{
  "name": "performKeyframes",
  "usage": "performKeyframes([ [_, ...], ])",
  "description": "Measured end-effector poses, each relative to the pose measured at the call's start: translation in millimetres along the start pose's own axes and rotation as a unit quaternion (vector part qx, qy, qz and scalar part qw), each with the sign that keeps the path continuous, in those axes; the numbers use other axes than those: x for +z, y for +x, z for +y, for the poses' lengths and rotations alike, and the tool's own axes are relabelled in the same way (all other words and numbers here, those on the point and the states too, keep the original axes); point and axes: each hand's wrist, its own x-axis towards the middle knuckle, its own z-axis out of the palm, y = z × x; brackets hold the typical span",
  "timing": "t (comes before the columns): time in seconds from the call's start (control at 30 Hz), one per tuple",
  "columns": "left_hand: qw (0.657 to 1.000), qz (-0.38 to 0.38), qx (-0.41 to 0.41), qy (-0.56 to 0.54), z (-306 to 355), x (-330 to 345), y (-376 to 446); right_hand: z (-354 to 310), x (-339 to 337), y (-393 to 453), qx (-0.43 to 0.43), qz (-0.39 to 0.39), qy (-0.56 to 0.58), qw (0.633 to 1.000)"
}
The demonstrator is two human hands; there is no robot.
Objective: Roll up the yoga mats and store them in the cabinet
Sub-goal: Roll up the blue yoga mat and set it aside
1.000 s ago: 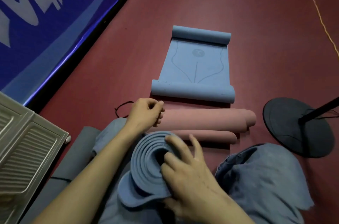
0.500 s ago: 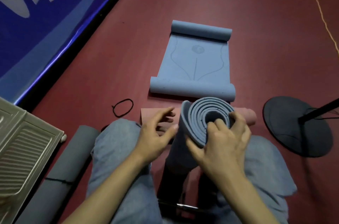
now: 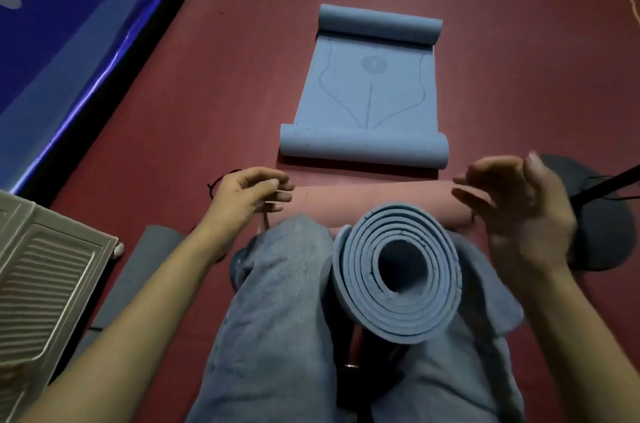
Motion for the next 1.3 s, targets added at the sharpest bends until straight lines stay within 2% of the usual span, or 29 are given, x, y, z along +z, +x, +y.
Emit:
performKeyframes([
  [0.07, 0.996, 0.061, -0.068, 0.014, -35.1, -2.7, 26.9, 26.6, 10.9, 54.2, 0.13, 0.088, -0.036, 0.987],
  [0.1, 0.991, 0.073, -0.106, 0.026, -54.1, -4.5, 37.6, 46.2, 19.2, 77.2, 0.193, 0.083, -0.063, 0.976],
  [0.17, 0.979, 0.079, -0.182, 0.038, -99.3, -15.5, 57.4, 91.8, 40.6, 112.3, 0.3, 0.036, -0.083, 0.95],
  [0.23, 0.962, 0.084, -0.227, 0.127, -149.1, -38.7, 74.3, 136.2, 64.1, 130.2, 0.36, -0.053, -0.18, 0.914],
  [0.27, 0.945, 0.083, -0.249, 0.195, -174.0, -54.2, 82.0, 156.5, 74.9, 135.3, 0.359, -0.12, -0.269, 0.886],
  [0.33, 0.897, 0.072, -0.306, 0.311, -216.4, -81.0, 93.0, 188.6, 94.0, 146.6, 0.288, -0.232, -0.445, 0.816],
  [0.4, 0.847, 0.063, -0.35, 0.395, -254.2, -103.2, 104.1, 209.8, 110.1, 161.4, 0.248, -0.292, -0.517, 0.766],
  [0.43, 0.829, 0.055, -0.363, 0.421, -263.6, -107.9, 106.1, 213.7, 113.9, 166.5, 0.253, -0.308, -0.516, 0.758],
  [0.53, 0.8, 0.048, -0.392, 0.452, -290.0, -114.0, 123.2, 217.9, 122.8, 181.0, 0.255, -0.334, -0.523, 0.742],
  [0.67, 0.791, 0.07, -0.413, 0.445, -330.6, -113.2, 154.6, 223.5, 138.8, 194.1, 0.213, -0.373, -0.537, 0.726],
  [0.77, 0.786, 0.085, -0.419, 0.446, -363.3, -110.4, 172.1, 221.4, 150.9, 195.3, 0.206, -0.409, -0.509, 0.729],
  [0.87, 0.761, 0.117, -0.427, 0.474, -386.3, -107.4, 180.5, 221.0, 161.2, 196.3, 0.207, -0.434, -0.487, 0.729],
  [0.97, 0.777, 0.18, -0.408, 0.445, -398.3, -104.0, 185.8, 223.9, 165.8, 199.8, 0.213, -0.46, -0.474, 0.72],
  [1.03, 0.799, 0.192, -0.379, 0.426, -395.6, -103.5, 187.5, 223.7, 166.3, 205.5, 0.214, -0.45, -0.471, 0.728],
  [1.1, 0.808, 0.17, -0.341, 0.448, -381.2, -105.6, 186.4, 223.6, 164.1, 212.6, 0.189, -0.423, -0.493, 0.736],
  [1.17, 0.799, 0.141, -0.294, 0.505, -359.5, -115.3, 183.3, 223.1, 160.9, 215.4, 0.179, -0.397, -0.522, 0.734],
  [1.3, 0.769, 0.109, -0.249, 0.579, -281.4, -147.3, 169.9, 208.8, 156.6, 199.2, 0.164, -0.377, -0.541, 0.734],
])
